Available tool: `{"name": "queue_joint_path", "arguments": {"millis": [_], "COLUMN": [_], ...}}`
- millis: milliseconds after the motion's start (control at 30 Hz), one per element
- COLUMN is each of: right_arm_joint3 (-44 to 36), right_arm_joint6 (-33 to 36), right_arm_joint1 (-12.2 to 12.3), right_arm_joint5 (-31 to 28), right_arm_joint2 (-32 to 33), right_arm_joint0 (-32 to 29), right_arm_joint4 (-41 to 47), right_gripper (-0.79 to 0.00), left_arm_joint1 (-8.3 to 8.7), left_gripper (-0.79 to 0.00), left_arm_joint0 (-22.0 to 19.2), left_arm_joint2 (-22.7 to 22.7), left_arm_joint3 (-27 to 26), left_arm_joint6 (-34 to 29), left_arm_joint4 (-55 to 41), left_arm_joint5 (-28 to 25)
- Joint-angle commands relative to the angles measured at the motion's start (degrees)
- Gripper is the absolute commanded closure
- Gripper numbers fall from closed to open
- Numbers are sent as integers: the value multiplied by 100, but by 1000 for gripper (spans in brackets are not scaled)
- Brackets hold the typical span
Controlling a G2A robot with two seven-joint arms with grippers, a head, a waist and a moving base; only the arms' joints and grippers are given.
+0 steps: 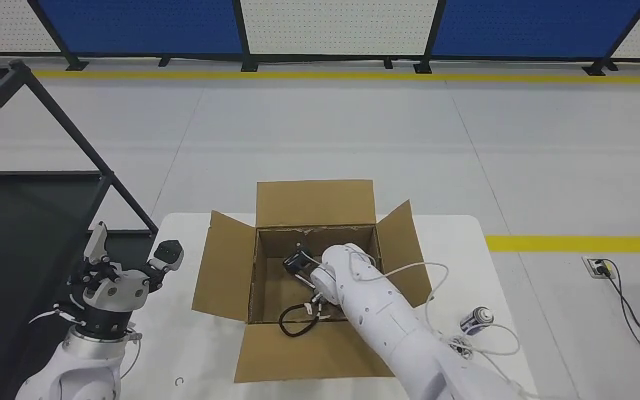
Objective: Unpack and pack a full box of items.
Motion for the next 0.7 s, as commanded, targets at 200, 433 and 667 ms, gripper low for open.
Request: {"name": "queue_joint_path", "arguments": {"millis": [200,433,667], "right_arm_joint3": [124,196,262], "right_arm_joint6": [10,0,-154], "right_arm_joint1": [-67,-96,-82], "right_arm_joint5": [-60,-83,-83], "right_arm_joint2": [29,63,140], "right_arm_joint0": [3,43,118], "right_arm_joint4": [-30,-61,-35], "right_gripper": [-191,0,0], "left_arm_joint1": [0,0,0], "left_gripper": [-785,-785,-785], "left_arm_joint0": [0,0,0], "left_arm_joint2": [0,0,0], "left_arm_joint3": [0,0,0], "left_arm_joint6": [0,0,0], "left_arm_joint4": [0,0,0], "left_arm_joint5": [0,0,0]}}
